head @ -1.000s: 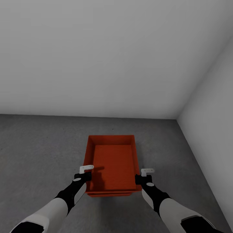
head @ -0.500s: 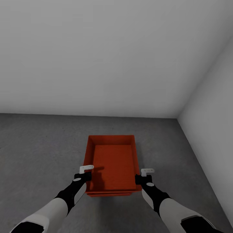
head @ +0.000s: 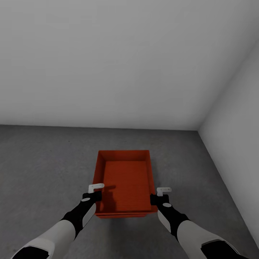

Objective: Move the two storage containers from the living room to the garage. In the garage, place one container on the floor and stack the other container on top of it (either order is fine).

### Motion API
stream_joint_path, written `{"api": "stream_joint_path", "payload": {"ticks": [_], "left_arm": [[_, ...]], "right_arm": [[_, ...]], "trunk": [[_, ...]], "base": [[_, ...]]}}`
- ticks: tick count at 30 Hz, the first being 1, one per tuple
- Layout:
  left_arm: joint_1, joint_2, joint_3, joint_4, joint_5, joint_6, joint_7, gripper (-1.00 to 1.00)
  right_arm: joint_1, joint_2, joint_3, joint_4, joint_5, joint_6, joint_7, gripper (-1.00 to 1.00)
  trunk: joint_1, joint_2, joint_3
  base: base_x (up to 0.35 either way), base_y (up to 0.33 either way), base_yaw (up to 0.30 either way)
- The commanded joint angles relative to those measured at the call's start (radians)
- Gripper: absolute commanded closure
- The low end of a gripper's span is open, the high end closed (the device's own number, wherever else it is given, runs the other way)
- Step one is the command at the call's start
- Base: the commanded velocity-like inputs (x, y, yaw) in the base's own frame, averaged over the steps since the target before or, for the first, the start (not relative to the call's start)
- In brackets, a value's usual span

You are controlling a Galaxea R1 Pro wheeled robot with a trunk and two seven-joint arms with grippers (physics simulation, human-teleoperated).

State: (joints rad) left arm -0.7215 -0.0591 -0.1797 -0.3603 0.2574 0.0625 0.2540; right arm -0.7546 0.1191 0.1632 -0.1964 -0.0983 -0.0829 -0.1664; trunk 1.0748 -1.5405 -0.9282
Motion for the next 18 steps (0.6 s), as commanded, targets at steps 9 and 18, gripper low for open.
{"api": "stream_joint_path", "payload": {"ticks": [9, 18], "left_arm": [[-0.001, 0.002, 0.008, -0.005, -0.016, -0.049, 0.019, 1.00], [-0.001, 0.002, 0.008, -0.005, -0.016, -0.049, 0.019, 1.00]], "right_arm": [[0.000, -0.001, 0.006, 0.006, -0.017, -0.006, -0.005, 1.00], [0.000, -0.001, 0.006, 0.006, -0.017, -0.006, -0.005, 1.00]], "trunk": [[0.035, -0.064, -0.029], [0.069, -0.127, -0.057]], "base": [[0.000, 0.000, 0.000], [0.000, 0.000, 0.000]]}}
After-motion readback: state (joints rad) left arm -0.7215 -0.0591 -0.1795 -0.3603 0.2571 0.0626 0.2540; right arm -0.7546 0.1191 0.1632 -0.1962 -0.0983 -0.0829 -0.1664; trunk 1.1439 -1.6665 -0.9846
